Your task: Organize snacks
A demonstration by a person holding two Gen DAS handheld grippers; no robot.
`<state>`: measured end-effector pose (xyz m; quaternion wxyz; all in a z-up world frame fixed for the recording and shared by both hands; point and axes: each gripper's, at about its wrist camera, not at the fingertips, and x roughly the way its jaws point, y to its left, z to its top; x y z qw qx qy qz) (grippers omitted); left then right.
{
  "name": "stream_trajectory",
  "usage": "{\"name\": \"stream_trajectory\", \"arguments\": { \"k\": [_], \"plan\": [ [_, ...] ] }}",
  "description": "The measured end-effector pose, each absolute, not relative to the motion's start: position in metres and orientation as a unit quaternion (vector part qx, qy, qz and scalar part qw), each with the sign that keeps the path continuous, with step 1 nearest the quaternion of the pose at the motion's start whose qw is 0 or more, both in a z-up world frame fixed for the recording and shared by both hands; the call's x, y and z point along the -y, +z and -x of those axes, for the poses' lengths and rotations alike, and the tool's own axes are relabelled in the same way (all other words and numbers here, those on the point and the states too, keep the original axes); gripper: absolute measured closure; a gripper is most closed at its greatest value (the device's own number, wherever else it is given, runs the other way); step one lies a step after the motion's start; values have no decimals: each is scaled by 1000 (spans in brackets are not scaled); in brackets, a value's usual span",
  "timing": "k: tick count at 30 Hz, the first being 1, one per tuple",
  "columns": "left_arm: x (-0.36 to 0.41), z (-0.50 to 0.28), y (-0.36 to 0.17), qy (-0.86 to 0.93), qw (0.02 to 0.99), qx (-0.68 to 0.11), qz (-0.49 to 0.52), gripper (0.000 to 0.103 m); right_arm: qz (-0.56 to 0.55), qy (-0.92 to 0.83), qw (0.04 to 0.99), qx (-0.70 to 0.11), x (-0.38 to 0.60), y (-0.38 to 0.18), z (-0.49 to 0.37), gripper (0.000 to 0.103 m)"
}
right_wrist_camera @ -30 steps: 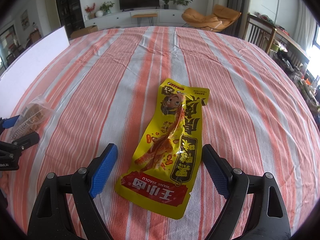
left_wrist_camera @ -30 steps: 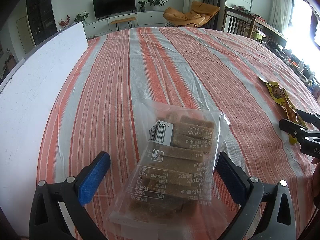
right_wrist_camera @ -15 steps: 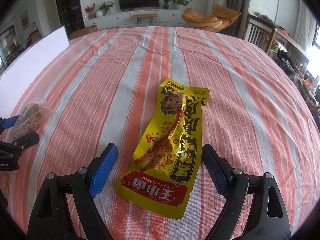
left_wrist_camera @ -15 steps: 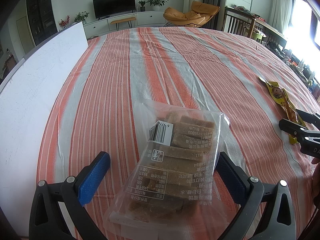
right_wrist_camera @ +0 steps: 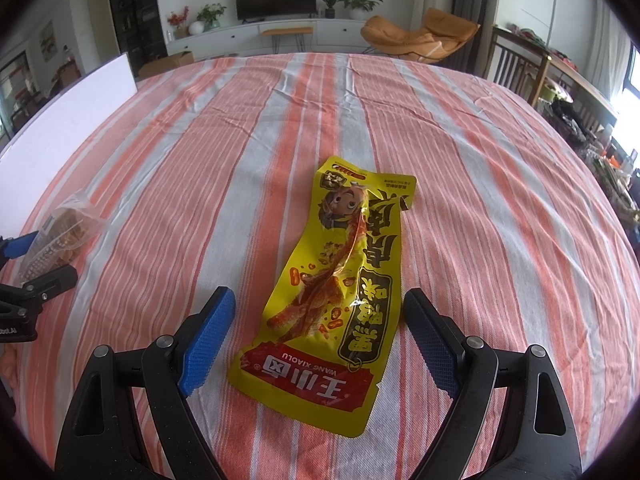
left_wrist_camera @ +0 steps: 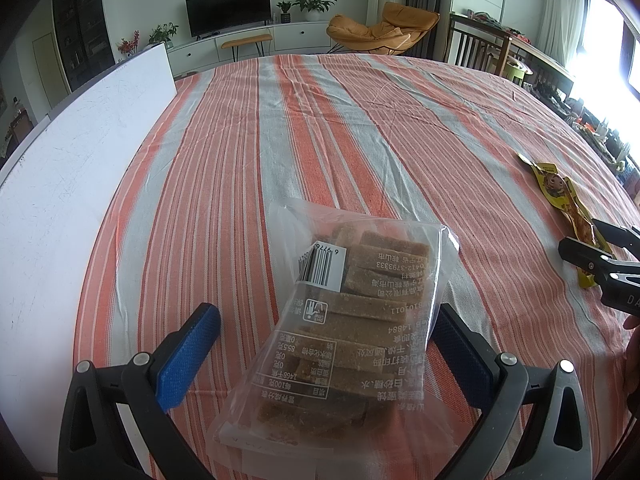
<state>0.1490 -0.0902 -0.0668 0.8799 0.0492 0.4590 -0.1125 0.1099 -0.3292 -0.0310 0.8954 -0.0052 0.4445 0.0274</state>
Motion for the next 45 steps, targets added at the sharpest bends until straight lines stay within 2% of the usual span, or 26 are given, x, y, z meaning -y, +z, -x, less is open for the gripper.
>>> {"name": "stream_trajectory", "arguments": {
  "k": [6,8,12,13,15,16,18,19,20,21,23,28,33,39,45],
  "plan": [
    [92,-152,-64,-120,877,-463,-54,0,1,32,891,-453,332,-31,-111,14],
    [86,-156,-56,-135,861,-486,-65,0,-6,55,866,-497,337,-26,-126,15],
    [88,-165,-54,-145,844,-510,-73,0,-136,56,832,-534,377,-11,-155,15],
    [88,-165,-53,-144,845,-511,-72,4,-162,41,816,-554,386,-14,-165,15],
    [90,-163,-50,-146,853,-496,-73,20,-173,33,808,-562,387,-17,-176,14],
    [92,-160,-46,-151,857,-486,-74,43,-155,37,810,-564,382,-18,-183,14],
    [89,-157,-42,-149,860,-482,-77,57,-97,36,816,-569,366,-19,-188,17],
    [85,-155,-41,-153,860,-482,-59,58,-35,31,814,-579,352,-21,-188,29],
    [81,-154,-40,-155,860,-484,-45,59,9,21,815,-580,343,-20,-186,46],
    [75,-150,-38,-155,860,-485,-25,59,7,31,818,-574,341,-17,-183,49],
    [62,-142,-35,-158,858,-488,16,59,-25,29,812,-582,346,-12,-177,60],
    [35,-120,-10,-190,853,-475,102,59,-161,76,811,-557,372,3,-163,61],
    [0,-108,38,-206,858,-442,160,59,-243,144,808,-516,353,35,-168,61],
    [-87,-113,100,-142,896,-385,172,58,-254,289,800,-460,229,116,-189,60],
    [-195,-122,104,14,906,-397,144,58,-200,408,781,-428,71,168,-195,57]
  ]
}}
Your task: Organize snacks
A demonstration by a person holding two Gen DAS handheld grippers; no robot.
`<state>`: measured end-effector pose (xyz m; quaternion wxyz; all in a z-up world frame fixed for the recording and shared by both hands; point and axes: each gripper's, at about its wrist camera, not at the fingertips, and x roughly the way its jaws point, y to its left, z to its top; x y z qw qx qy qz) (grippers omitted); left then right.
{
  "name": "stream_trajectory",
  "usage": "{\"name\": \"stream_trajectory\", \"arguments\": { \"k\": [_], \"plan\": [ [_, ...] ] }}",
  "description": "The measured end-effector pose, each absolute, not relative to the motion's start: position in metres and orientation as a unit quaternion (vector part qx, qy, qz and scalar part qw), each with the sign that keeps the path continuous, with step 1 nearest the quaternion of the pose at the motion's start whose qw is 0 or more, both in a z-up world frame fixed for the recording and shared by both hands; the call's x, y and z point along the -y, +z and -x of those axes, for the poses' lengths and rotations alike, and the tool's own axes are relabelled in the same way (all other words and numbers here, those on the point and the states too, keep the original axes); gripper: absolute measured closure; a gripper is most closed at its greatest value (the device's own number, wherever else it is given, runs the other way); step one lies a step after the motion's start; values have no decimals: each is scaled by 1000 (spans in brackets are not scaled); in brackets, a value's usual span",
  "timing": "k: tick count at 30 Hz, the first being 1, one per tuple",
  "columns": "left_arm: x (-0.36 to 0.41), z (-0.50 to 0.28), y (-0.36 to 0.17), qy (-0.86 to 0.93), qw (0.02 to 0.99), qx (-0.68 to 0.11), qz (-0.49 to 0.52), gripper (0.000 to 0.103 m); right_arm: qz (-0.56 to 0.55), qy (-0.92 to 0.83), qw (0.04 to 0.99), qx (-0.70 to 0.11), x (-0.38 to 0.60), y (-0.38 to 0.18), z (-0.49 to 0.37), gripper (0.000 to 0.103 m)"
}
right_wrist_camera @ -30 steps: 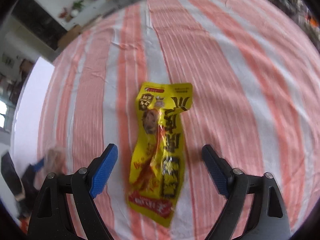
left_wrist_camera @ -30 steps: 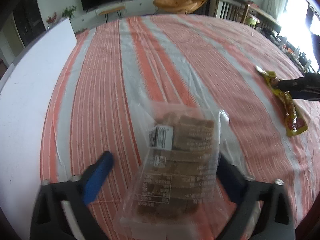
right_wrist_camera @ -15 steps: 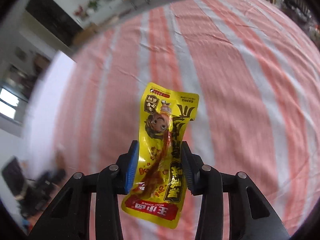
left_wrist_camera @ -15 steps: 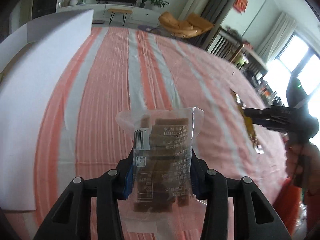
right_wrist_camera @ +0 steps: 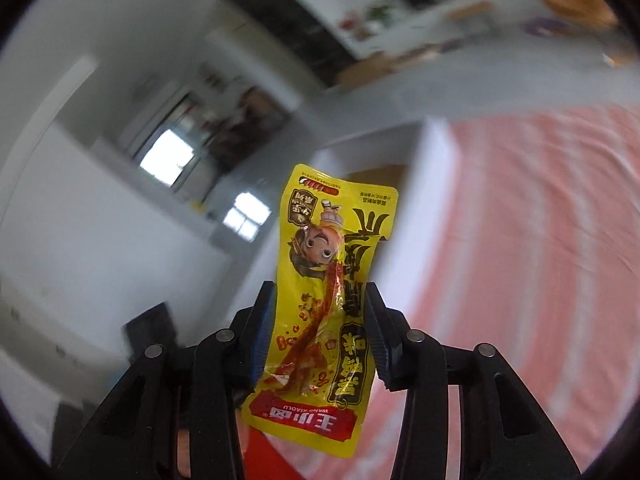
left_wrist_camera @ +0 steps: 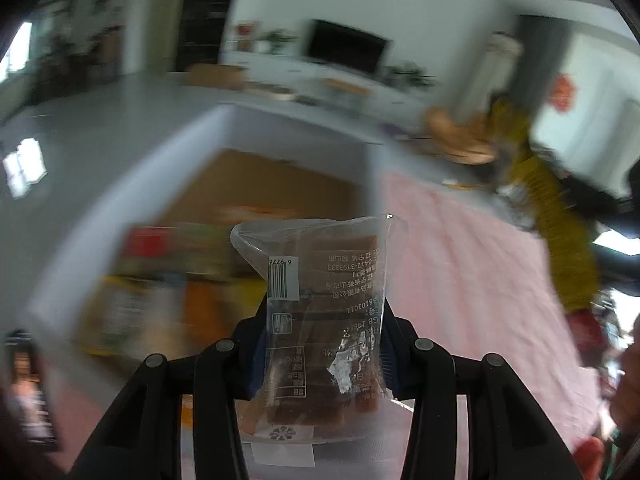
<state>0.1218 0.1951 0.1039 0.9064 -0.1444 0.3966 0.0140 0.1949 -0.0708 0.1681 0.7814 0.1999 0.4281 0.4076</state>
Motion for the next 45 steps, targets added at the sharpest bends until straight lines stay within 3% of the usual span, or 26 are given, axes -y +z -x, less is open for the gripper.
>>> {"name": "stream_trajectory", "arguments": {
  "k": [3,5,8,15,17,19,29,45],
  "plan": [
    [-234,-114,97,78,897,-412,138,48,-155,433,782,-420,4,170,-197,51],
    [-245,-106,93,90,897,-407,144,22,-113,426,788,-429,-33,156,-199,40],
    [-250,-92,93,105,907,-385,135,9,-80,409,791,-448,-53,131,-198,33],
    [-237,-71,102,125,922,-349,109,9,-36,382,810,-443,-37,121,-188,33],
    [-233,-56,108,136,930,-328,98,0,-8,377,821,-429,-32,130,-177,33],
    [-224,-47,116,168,933,-307,82,0,18,370,831,-415,-29,137,-168,32],
    [-213,-49,129,209,923,-322,21,0,61,349,845,-401,-41,152,-153,26],
    [-223,-41,125,145,932,-327,65,0,105,322,859,-385,-59,163,-136,25]
  ]
}}
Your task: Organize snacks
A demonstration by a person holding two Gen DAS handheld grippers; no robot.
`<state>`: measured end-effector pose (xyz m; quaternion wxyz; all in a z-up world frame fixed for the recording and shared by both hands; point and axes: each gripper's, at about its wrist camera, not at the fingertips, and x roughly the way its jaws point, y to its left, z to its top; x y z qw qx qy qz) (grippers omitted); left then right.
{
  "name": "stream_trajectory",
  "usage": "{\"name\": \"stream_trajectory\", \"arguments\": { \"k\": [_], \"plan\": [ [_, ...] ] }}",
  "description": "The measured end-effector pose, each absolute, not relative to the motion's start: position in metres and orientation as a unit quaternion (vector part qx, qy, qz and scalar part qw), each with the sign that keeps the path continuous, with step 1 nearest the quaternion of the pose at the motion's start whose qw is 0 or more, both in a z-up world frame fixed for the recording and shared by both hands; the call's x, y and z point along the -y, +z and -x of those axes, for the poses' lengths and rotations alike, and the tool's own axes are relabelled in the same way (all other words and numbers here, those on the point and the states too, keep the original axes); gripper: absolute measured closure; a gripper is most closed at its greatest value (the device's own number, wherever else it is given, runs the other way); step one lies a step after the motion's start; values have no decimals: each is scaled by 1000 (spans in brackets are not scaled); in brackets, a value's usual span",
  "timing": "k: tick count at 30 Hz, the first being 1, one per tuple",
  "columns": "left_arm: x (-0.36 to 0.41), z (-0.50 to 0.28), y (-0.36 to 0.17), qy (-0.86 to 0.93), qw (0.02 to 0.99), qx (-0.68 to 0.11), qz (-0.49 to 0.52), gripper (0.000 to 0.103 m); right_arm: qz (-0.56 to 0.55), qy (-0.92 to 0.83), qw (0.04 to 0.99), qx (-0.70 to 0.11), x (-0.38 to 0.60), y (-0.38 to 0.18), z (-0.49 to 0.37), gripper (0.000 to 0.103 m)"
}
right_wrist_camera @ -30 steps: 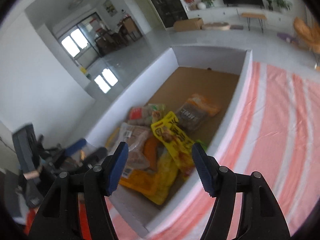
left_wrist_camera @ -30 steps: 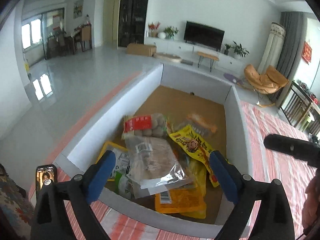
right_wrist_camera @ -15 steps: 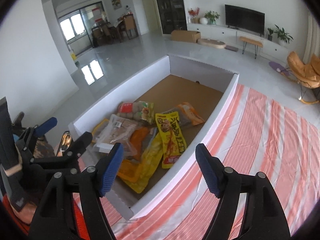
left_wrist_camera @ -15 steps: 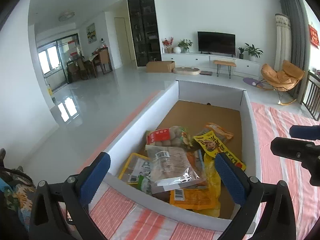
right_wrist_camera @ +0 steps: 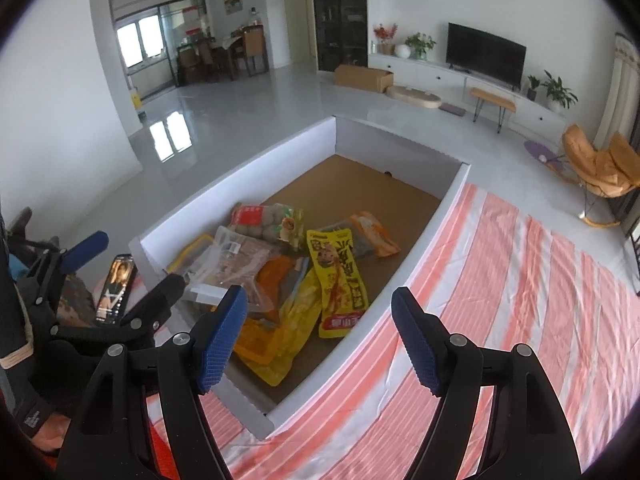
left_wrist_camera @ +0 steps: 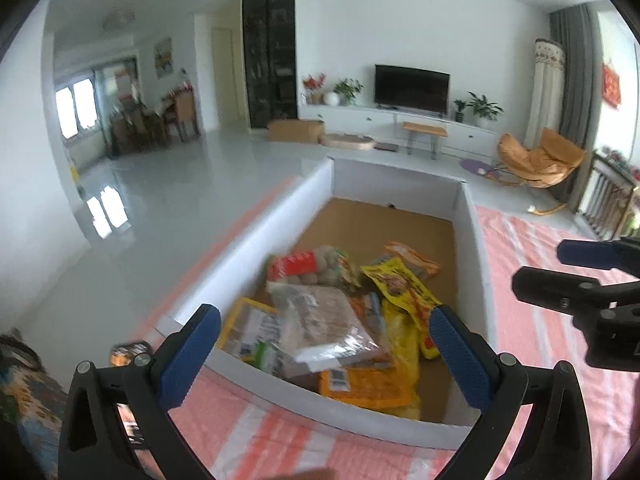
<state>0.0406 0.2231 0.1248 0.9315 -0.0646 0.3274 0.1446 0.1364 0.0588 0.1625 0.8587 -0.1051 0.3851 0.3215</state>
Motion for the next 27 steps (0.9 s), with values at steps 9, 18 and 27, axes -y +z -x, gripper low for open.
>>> {"name": "stream_trajectory", "arguments": {
  "k": [9,18,27],
  "plan": [
    [-226,-52,119,144,916,-366,78,0,112,313,861,-384,-63,160,-138,25],
    [-233,-64,116,133,907,-386,99,0,104,309,860,-392,-64,157,-144,25],
    [-240,-69,111,150,902,-396,88,0,98,301,863,-394,-63,157,-151,25]
  ]
}}
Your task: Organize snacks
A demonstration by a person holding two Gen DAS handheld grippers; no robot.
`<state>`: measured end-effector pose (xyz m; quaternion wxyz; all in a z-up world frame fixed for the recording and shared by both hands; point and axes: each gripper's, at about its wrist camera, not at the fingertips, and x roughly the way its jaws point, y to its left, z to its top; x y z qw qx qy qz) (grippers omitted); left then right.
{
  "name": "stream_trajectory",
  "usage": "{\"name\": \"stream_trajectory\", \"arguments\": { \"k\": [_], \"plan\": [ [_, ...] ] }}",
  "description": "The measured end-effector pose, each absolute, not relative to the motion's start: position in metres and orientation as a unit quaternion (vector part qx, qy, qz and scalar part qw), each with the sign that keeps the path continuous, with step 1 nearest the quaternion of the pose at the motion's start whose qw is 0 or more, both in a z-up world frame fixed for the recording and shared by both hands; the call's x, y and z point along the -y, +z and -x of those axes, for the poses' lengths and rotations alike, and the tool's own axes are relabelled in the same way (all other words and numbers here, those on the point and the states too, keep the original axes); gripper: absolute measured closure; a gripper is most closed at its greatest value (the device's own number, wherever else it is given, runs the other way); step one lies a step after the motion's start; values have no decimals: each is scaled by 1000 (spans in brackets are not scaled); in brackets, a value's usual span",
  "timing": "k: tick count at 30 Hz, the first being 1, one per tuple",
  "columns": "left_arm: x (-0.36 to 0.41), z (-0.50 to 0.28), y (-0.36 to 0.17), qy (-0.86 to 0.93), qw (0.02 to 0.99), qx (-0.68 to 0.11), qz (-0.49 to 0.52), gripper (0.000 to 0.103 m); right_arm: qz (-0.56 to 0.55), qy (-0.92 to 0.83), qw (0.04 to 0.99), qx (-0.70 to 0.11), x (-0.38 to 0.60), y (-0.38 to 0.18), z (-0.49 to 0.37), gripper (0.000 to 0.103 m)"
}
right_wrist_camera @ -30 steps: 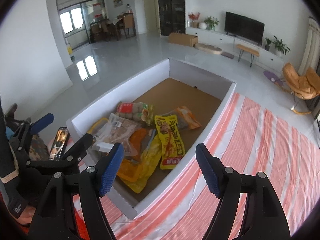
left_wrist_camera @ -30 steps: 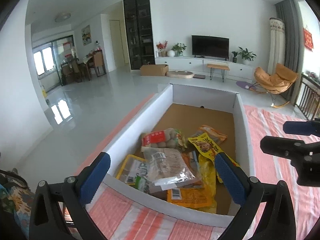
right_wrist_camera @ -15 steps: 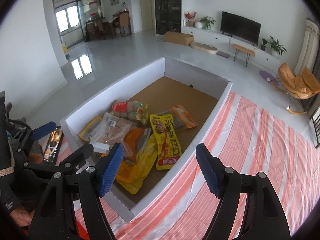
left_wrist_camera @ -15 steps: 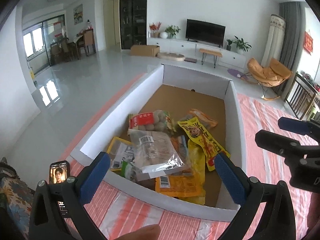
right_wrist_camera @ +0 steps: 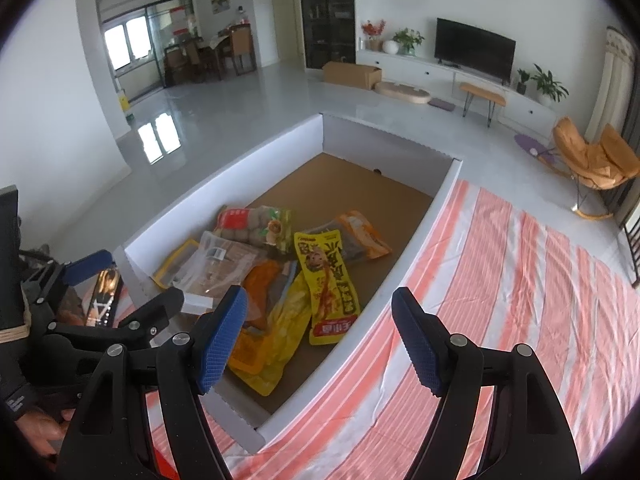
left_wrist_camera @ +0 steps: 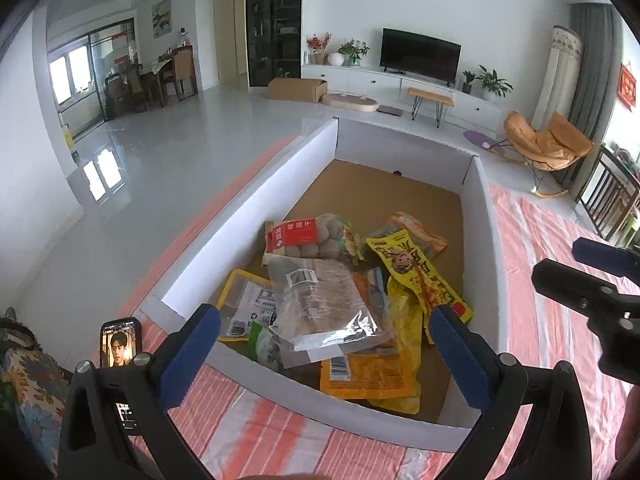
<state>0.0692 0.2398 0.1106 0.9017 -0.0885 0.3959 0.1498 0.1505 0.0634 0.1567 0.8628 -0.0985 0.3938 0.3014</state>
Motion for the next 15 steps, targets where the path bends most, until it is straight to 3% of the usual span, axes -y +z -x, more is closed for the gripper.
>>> {"name": "stream_trajectory", "arguments": {
  "k": [15],
  "plan": [
    [-247,-71,101,155,900,-398,88,0,104,302,860,-399,-67,153,-151,25]
  ]
}}
